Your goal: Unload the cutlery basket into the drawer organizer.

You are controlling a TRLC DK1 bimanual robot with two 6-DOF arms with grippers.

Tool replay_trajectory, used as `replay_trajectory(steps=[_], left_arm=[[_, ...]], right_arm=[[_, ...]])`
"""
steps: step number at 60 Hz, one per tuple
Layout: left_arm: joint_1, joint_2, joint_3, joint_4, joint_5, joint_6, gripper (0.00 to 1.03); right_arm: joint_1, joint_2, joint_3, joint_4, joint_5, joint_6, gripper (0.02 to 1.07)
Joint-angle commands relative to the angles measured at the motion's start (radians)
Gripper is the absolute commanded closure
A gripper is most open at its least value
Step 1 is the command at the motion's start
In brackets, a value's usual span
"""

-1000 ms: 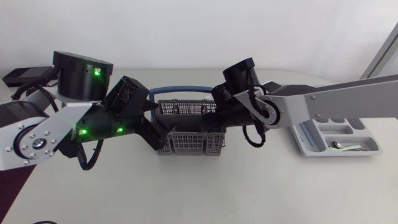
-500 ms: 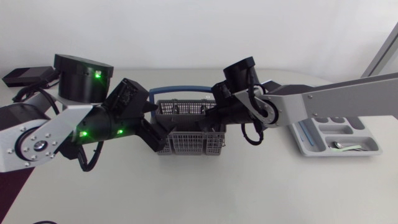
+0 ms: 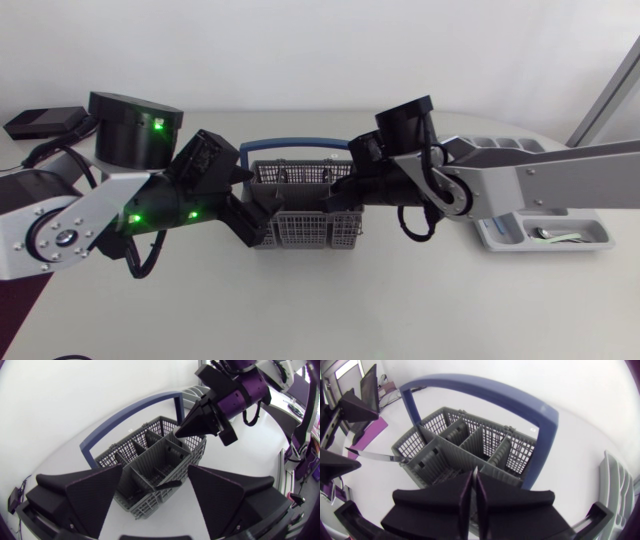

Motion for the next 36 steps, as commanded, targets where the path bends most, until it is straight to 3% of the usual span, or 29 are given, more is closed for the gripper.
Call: replay_trajectory(steps=[1, 20, 36], left_arm=[[-0.002, -0.02, -0.028, 0.004, -0.006, 0.017, 0.13], [-0.002, -0.021, -0.029, 0.004, -0.006, 0.017, 0.13], [0.003, -0.025, -0.023, 0.003, -0.006, 0.019, 0.13]], right_arm=[[-0.01, -0.063, -0.046, 0.017, -0.022, 0.016, 1.0], [-0.067, -0.262, -0.102, 0.04, -0.195, 0.067, 1.0], [-0.216, -0.425, -0.107, -0.058, -0.319, 0.105, 1.0]])
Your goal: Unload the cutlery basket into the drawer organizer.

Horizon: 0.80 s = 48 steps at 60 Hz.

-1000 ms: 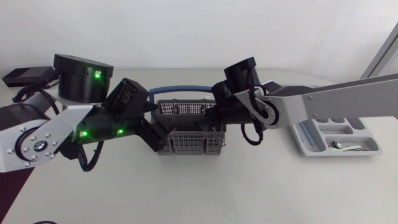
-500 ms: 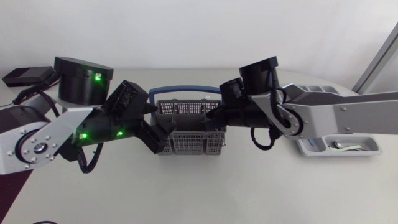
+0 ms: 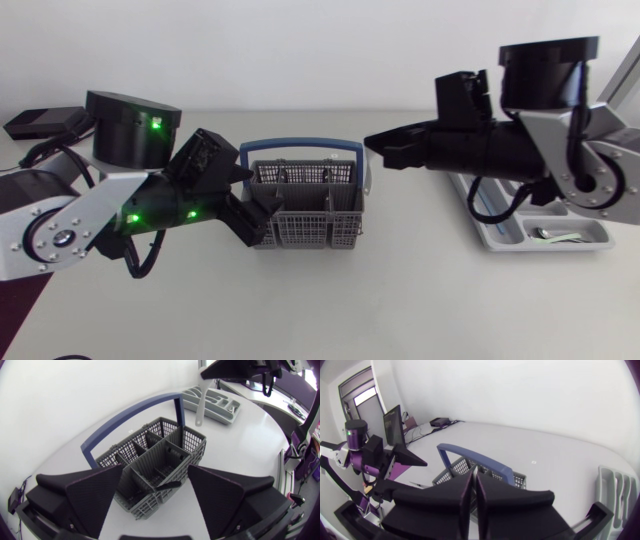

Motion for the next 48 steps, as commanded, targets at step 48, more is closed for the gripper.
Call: replay_trajectory(steps=[48], left_arm=[[-0.01, -0.019, -0.006, -0.008, -0.006, 0.013, 0.13]], right_arm=[[-0.853, -0.159, -0.167, -0.166, -0.241, -0.447, 1.0]])
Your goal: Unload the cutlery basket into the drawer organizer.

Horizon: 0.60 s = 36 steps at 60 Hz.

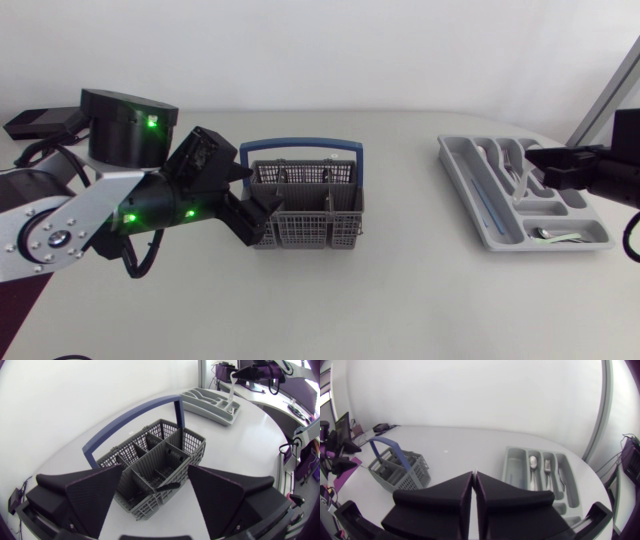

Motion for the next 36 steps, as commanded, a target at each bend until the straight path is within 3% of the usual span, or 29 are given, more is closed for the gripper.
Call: replay_trajectory(steps=[1, 15, 36], left_arm=[[-0.008, -0.006, -0.006, -0.007, -0.006, 0.013, 0.13], [-0.005, 0.001, -0.007, -0.007, -0.009, 0.013, 0.13], [-0.015, 0.008, -0.007, -0.007, -0.034, 0.011, 0.13]], right_arm=[[-0.086, 0.057, -0.023, 0.023, -0.023, -0.101, 1.0], [-0.281, 0.257, 0.046, 0.074, -0.076, -0.251, 1.0], [-0.381, 0.498, 0.153, 0.16, -0.079, -0.411, 1.0]])
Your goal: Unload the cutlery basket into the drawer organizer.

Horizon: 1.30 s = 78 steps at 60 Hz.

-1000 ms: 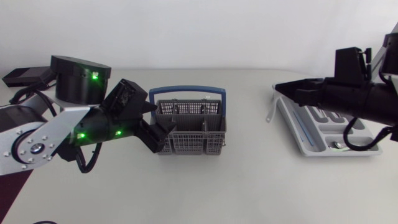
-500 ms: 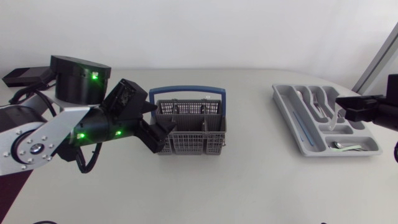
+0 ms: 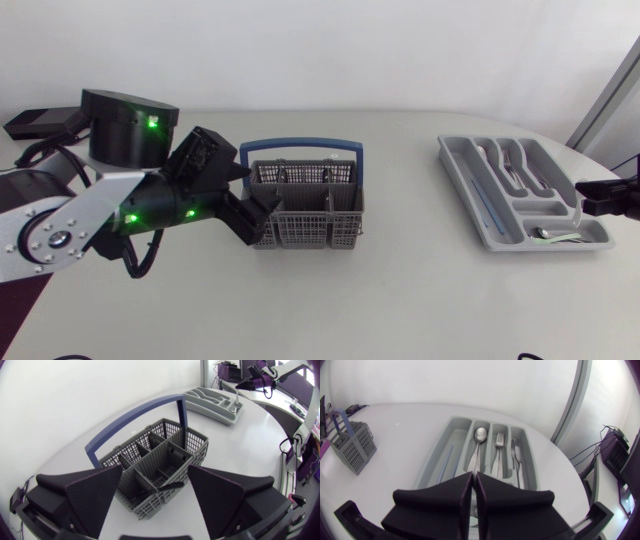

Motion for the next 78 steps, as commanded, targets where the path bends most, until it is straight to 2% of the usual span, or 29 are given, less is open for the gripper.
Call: replay_trajectory(steps=[1, 25, 46, 54, 59, 68, 69, 78], left_arm=[[-0.007, 0.008, -0.007, -0.007, -0.011, 0.011, 0.13], [0.006, -0.014, -0.026, -0.013, -0.023, 0.013, 0.13], [0.013, -0.02, -0.026, -0.022, -0.023, 0.013, 0.13], [0.017, -0.031, -0.024, -0.033, -0.025, 0.013, 0.13], [0.026, -0.035, -0.024, -0.036, -0.025, 0.013, 0.13], [0.034, -0.043, -0.023, -0.045, -0.025, 0.013, 0.13], [0.036, -0.045, -0.023, -0.047, -0.025, 0.013, 0.13], [0.054, -0.054, -0.018, -0.062, -0.025, 0.013, 0.13]], right_arm=[[-0.02, 0.054, 0.045, 0.025, -0.005, -0.055, 1.0], [-0.04, 0.209, 0.043, 0.149, 0.063, -0.214, 1.0], [-0.036, 0.257, -0.017, 0.161, 0.121, -0.355, 0.99], [-0.03, 0.272, -0.047, 0.163, 0.147, -0.415, 0.96], [-0.025, 0.28, -0.063, 0.163, 0.156, -0.431, 0.91], [-0.013, 0.277, -0.084, 0.166, 0.169, -0.446, 0.9], [-0.013, 0.275, -0.084, 0.166, 0.169, -0.446, 0.89], [-0.011, 0.249, -0.099, 0.164, 0.169, -0.447, 0.57]])
